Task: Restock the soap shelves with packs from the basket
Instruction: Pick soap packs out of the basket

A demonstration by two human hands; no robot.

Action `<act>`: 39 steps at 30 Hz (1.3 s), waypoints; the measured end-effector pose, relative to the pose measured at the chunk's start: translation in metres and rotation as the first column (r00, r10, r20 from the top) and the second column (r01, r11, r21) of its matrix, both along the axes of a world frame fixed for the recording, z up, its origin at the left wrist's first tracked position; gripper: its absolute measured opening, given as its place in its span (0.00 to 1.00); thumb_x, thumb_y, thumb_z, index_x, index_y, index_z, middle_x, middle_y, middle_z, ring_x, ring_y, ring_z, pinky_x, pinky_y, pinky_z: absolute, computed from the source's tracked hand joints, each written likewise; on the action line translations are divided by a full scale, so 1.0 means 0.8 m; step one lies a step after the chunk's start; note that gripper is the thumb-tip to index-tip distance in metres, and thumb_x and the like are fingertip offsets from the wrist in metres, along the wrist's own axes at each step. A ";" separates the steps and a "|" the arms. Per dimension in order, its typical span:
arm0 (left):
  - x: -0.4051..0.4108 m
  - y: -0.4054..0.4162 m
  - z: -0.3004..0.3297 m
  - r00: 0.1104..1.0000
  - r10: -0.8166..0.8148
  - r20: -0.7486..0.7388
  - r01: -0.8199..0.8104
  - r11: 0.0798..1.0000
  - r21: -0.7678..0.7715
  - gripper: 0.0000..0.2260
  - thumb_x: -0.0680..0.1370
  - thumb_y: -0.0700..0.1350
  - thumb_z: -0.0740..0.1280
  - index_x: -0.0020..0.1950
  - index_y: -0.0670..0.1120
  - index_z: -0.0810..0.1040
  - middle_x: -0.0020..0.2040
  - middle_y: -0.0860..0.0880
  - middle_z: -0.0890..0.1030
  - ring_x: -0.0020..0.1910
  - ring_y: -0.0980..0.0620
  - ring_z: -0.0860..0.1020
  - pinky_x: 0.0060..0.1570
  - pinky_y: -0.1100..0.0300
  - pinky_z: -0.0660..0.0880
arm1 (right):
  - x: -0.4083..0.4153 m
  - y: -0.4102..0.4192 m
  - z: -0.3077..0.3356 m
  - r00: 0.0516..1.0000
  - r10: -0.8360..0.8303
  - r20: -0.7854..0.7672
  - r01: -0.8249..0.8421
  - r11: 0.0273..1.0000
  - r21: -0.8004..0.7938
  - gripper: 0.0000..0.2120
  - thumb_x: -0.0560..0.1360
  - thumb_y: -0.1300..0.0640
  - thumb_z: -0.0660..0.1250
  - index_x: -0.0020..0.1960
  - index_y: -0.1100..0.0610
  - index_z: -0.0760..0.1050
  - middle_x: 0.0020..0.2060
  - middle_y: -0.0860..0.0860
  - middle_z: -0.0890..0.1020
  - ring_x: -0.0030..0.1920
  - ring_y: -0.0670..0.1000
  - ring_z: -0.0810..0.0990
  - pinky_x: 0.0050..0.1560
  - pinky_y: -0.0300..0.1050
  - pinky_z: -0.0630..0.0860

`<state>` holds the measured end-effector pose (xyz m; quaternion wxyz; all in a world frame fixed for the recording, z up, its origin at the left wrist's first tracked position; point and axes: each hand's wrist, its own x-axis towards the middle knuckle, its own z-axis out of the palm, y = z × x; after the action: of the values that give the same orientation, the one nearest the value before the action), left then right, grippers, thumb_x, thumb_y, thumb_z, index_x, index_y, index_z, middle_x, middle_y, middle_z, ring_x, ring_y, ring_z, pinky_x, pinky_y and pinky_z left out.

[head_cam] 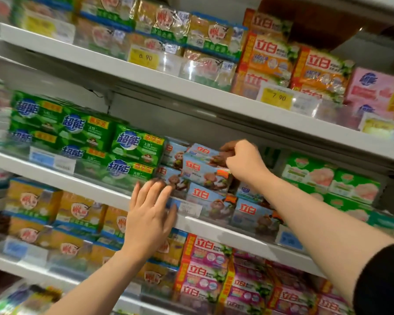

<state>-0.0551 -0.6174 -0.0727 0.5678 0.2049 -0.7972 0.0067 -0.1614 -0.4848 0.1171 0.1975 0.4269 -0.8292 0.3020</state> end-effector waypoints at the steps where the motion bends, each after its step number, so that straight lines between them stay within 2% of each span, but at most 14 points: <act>1: -0.001 0.000 0.000 1.000 -0.002 -0.001 0.002 1.000 -0.001 0.22 0.78 0.53 0.57 0.62 0.41 0.78 0.60 0.42 0.78 0.65 0.40 0.70 0.70 0.42 0.59 | -0.002 0.000 -0.001 0.999 -0.015 -0.030 0.015 1.000 -0.005 0.11 0.77 0.62 0.63 0.55 0.59 0.80 0.54 0.57 0.83 0.57 0.56 0.79 0.58 0.46 0.73; 2: -0.001 0.000 0.000 1.000 -0.005 -0.002 0.005 1.000 -0.002 0.21 0.78 0.53 0.57 0.62 0.41 0.78 0.61 0.42 0.78 0.65 0.40 0.70 0.70 0.42 0.59 | -0.001 0.001 -0.002 0.999 -0.004 -0.043 0.005 1.000 0.016 0.09 0.78 0.57 0.64 0.53 0.59 0.81 0.51 0.57 0.83 0.54 0.56 0.80 0.57 0.47 0.75; 4: -0.002 -0.001 -0.001 1.000 -0.013 -0.002 0.013 1.000 -0.005 0.21 0.78 0.53 0.57 0.63 0.42 0.77 0.61 0.42 0.77 0.65 0.41 0.70 0.70 0.43 0.59 | 0.004 0.004 -0.005 0.997 0.056 -0.048 -0.051 0.994 0.098 0.22 0.76 0.41 0.65 0.50 0.60 0.81 0.44 0.56 0.85 0.47 0.56 0.82 0.50 0.50 0.78; 6: -0.001 -0.001 -0.002 1.000 -0.017 0.003 0.017 1.000 -0.002 0.20 0.79 0.53 0.57 0.63 0.42 0.76 0.62 0.43 0.77 0.66 0.41 0.70 0.71 0.44 0.59 | 0.013 0.006 -0.005 0.994 0.060 -0.097 -0.034 0.967 0.253 0.31 0.69 0.34 0.68 0.58 0.60 0.79 0.49 0.53 0.84 0.49 0.54 0.82 0.50 0.50 0.79; 8: 0.000 -0.002 -0.002 1.000 -0.020 0.009 0.020 1.000 -0.001 0.20 0.79 0.53 0.57 0.64 0.43 0.75 0.62 0.43 0.77 0.66 0.41 0.70 0.72 0.45 0.59 | 0.012 0.001 -0.004 0.982 0.013 -0.187 0.059 0.925 0.375 0.30 0.69 0.40 0.72 0.64 0.57 0.75 0.54 0.52 0.82 0.52 0.54 0.81 0.53 0.50 0.78; 9: 0.000 -0.002 -0.002 1.000 -0.028 0.012 0.028 1.000 -0.008 0.20 0.79 0.53 0.58 0.64 0.43 0.75 0.62 0.43 0.77 0.67 0.41 0.70 0.72 0.45 0.59 | 0.011 -0.002 -0.003 0.980 0.009 -0.200 0.070 0.920 0.386 0.26 0.69 0.45 0.72 0.63 0.56 0.75 0.54 0.52 0.83 0.51 0.54 0.80 0.53 0.50 0.79; 11: 0.004 -0.005 -0.002 0.999 -0.052 0.014 0.053 0.998 -0.023 0.20 0.80 0.53 0.57 0.65 0.42 0.75 0.64 0.43 0.77 0.68 0.42 0.69 0.72 0.46 0.59 | 0.010 -0.007 0.001 0.988 0.025 -0.149 0.026 0.944 0.329 0.25 0.69 0.49 0.73 0.63 0.57 0.75 0.54 0.53 0.82 0.52 0.54 0.80 0.55 0.50 0.78; 13: 0.014 -0.014 -0.002 0.999 -0.033 -0.014 0.032 0.999 -0.004 0.23 0.80 0.54 0.56 0.67 0.40 0.74 0.66 0.42 0.75 0.70 0.43 0.67 0.73 0.46 0.57 | 0.013 -0.012 0.003 0.991 0.090 -0.096 -0.061 0.960 0.273 0.27 0.69 0.49 0.74 0.65 0.57 0.75 0.54 0.53 0.82 0.54 0.52 0.80 0.57 0.48 0.77; 17: 0.045 -0.046 -0.003 0.987 0.096 -0.127 -0.082 0.991 0.110 0.25 0.81 0.53 0.54 0.71 0.37 0.68 0.72 0.40 0.67 0.73 0.43 0.63 0.75 0.47 0.54 | 0.034 -0.040 -0.003 0.951 0.277 -0.140 -0.233 0.936 0.265 0.28 0.69 0.50 0.74 0.66 0.58 0.75 0.59 0.52 0.80 0.58 0.50 0.78 0.58 0.44 0.74; 22: 0.059 -0.069 -0.006 0.995 0.093 -0.045 -0.089 0.992 0.085 0.27 0.83 0.55 0.49 0.75 0.39 0.62 0.74 0.41 0.64 0.75 0.45 0.60 0.75 0.49 0.50 | 0.040 -0.068 -0.009 0.942 0.327 -0.074 -0.306 0.929 0.209 0.26 0.68 0.50 0.75 0.64 0.56 0.76 0.55 0.51 0.82 0.52 0.49 0.80 0.56 0.48 0.77; 26: 0.051 -0.067 -0.006 0.994 0.101 -0.034 -0.097 0.989 0.115 0.26 0.81 0.53 0.51 0.75 0.40 0.62 0.74 0.41 0.65 0.75 0.45 0.60 0.76 0.48 0.48 | 0.036 -0.069 -0.017 0.939 0.342 -0.037 -0.334 0.932 0.140 0.24 0.68 0.51 0.76 0.61 0.55 0.77 0.52 0.50 0.82 0.50 0.49 0.80 0.55 0.49 0.78; 32: 0.049 -0.061 -0.001 0.992 0.123 -0.018 -0.119 0.982 0.148 0.26 0.79 0.50 0.53 0.74 0.39 0.64 0.72 0.40 0.68 0.74 0.45 0.60 0.75 0.47 0.47 | 0.042 -0.072 0.003 0.940 0.339 -0.044 -0.302 0.884 0.357 0.21 0.66 0.55 0.77 0.58 0.56 0.79 0.48 0.51 0.83 0.47 0.49 0.81 0.52 0.48 0.78; 35: 0.048 -0.059 -0.001 0.992 0.122 -0.012 -0.118 0.979 0.165 0.27 0.77 0.49 0.53 0.74 0.39 0.63 0.72 0.40 0.68 0.74 0.45 0.60 0.75 0.48 0.46 | 0.036 -0.079 -0.013 0.933 0.359 0.010 -0.350 0.903 0.248 0.23 0.65 0.54 0.77 0.58 0.54 0.79 0.49 0.51 0.83 0.49 0.50 0.81 0.54 0.51 0.78; 39: 0.043 -0.057 -0.002 0.992 0.126 -0.005 -0.123 0.976 0.180 0.28 0.77 0.48 0.51 0.75 0.39 0.62 0.74 0.40 0.66 0.75 0.45 0.58 0.75 0.48 0.43 | 0.023 -0.087 -0.029 0.916 0.390 0.097 -0.399 0.912 0.094 0.21 0.63 0.51 0.78 0.54 0.46 0.76 0.51 0.50 0.81 0.50 0.50 0.81 0.55 0.52 0.78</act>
<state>-0.0210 -0.6628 -0.0743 0.5521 0.3048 -0.7754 -0.0313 -0.1429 -0.5547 0.0941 0.0767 0.5840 -0.7485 0.3047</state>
